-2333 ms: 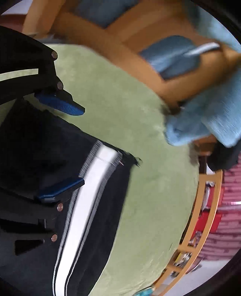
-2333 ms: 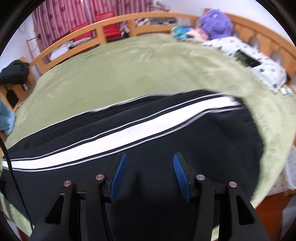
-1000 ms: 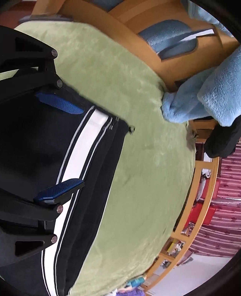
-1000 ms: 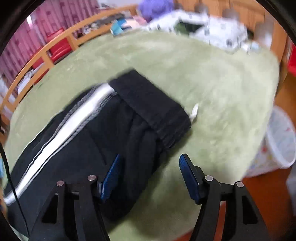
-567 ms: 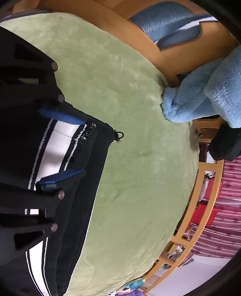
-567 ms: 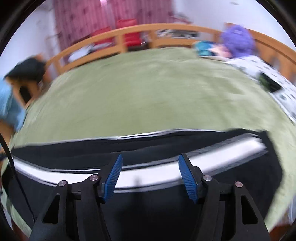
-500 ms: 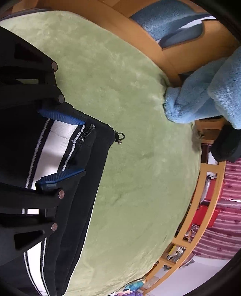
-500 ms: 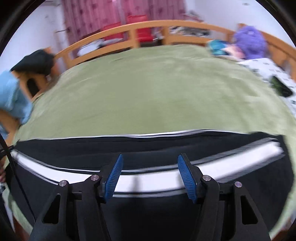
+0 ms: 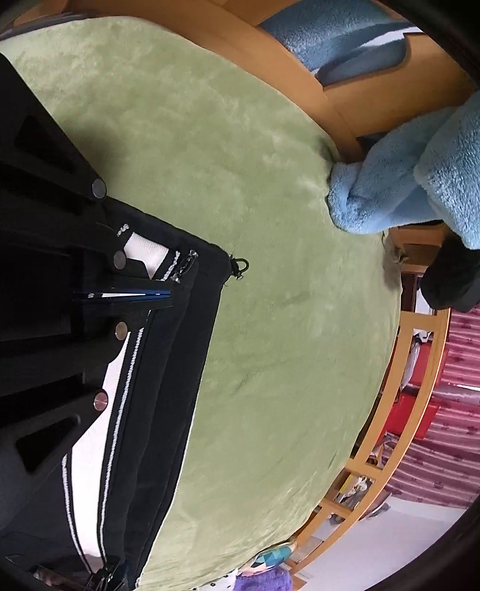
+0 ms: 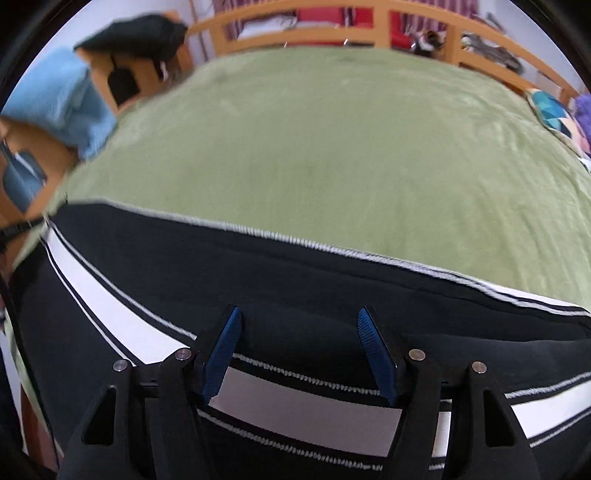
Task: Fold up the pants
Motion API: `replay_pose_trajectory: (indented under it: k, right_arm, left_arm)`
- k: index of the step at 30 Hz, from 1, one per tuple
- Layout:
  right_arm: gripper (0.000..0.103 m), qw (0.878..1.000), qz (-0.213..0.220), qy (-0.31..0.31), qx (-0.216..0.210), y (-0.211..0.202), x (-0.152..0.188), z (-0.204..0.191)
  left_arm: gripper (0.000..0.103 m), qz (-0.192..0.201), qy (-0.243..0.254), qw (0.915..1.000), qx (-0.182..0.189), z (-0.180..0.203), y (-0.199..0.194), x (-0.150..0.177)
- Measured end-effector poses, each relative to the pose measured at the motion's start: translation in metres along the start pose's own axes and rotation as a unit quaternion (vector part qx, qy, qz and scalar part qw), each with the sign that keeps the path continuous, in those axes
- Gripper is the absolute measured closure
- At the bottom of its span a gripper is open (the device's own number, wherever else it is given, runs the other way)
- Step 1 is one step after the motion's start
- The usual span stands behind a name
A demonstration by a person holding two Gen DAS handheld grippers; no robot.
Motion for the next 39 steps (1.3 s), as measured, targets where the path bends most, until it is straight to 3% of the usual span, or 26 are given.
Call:
replay_pose_trajectory:
  k: [3,6,7,8,9,10,11,13,18,20,23,26,33,39]
  right_arm:
    - [0.022,1.0,-0.003,-0.017,-0.013,0.002,0.0,-0.002]
    - [0.022,0.999,-0.016,-0.033,-0.013,0.01,-0.003,-0.008]
    - [0.024,0.999,-0.017,-0.04,-0.009,0.011,-0.003,-0.01]
    - [0.038,0.998,-0.014,-0.053,-0.007,0.01,-0.002,-0.014]
    - [0.065,0.998,-0.01,-0.063,-0.008,0.009,-0.002,-0.016]
    - [0.083,0.997,-0.011,-0.074,-0.015,0.006,0.0,-0.02]
    - [0.085,0.997,-0.01,-0.08,-0.007,0.003,0.001,-0.024]
    - [0.092,0.996,-0.005,-0.09,0.008,-0.001,0.006,-0.027]
    - [0.096,0.998,0.033,-0.053,-0.009,-0.022,0.01,-0.021]
    - [0.096,0.998,0.047,-0.04,-0.018,-0.031,0.01,-0.019]
    - [0.096,0.998,0.059,-0.035,-0.018,-0.039,0.009,-0.02]
    - [0.096,0.997,0.063,-0.036,-0.013,-0.041,0.003,-0.026]
    - [0.096,0.995,0.094,-0.029,-0.022,-0.066,-0.019,-0.025]
    - [0.097,0.994,0.104,-0.032,-0.006,-0.061,-0.042,-0.018]
  left_arm:
    - [0.101,0.01,0.011,0.9999,-0.002,0.004,-0.006,0.001]
    - [0.097,0.011,0.009,0.9999,0.003,0.003,-0.008,0.001]
    - [0.089,0.011,0.006,0.9999,0.004,0.001,-0.009,0.001]
    - [0.076,0.011,0.0,0.9999,0.003,-0.003,-0.01,0.001]
    - [0.069,0.013,-0.003,0.9999,-0.001,-0.005,-0.01,0.001]
    - [0.058,0.016,-0.007,0.9998,-0.008,-0.009,-0.01,0.001]
    - [0.052,0.021,-0.01,0.9995,-0.019,-0.013,-0.009,0.001]
    - [0.052,0.018,-0.014,0.9993,-0.031,-0.018,-0.003,0.0]
    - [0.054,-0.016,-0.028,0.9993,-0.018,-0.024,0.025,-0.002]
    - [0.074,-0.026,-0.022,0.9994,-0.007,-0.022,0.034,-0.001]
    - [0.082,-0.021,0.003,0.9997,-0.012,-0.013,0.032,0.001]
    - [0.083,0.007,0.016,0.9998,-0.013,-0.009,0.012,0.0]
    - [0.083,0.05,-0.01,0.9984,0.023,-0.02,-0.027,-0.018]
    - [0.082,0.045,-0.013,0.9987,0.021,-0.013,-0.01,-0.04]
Point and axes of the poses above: each gripper's, at about its wrist camera, not at the fingertips, and y roughly the way its jaws point, z to its right, x to its underside, the point moved 2 cm from there along y, roughly the way its jaws point, and after that the axes turned 3 degrees about -z, right-handed, at the moved point
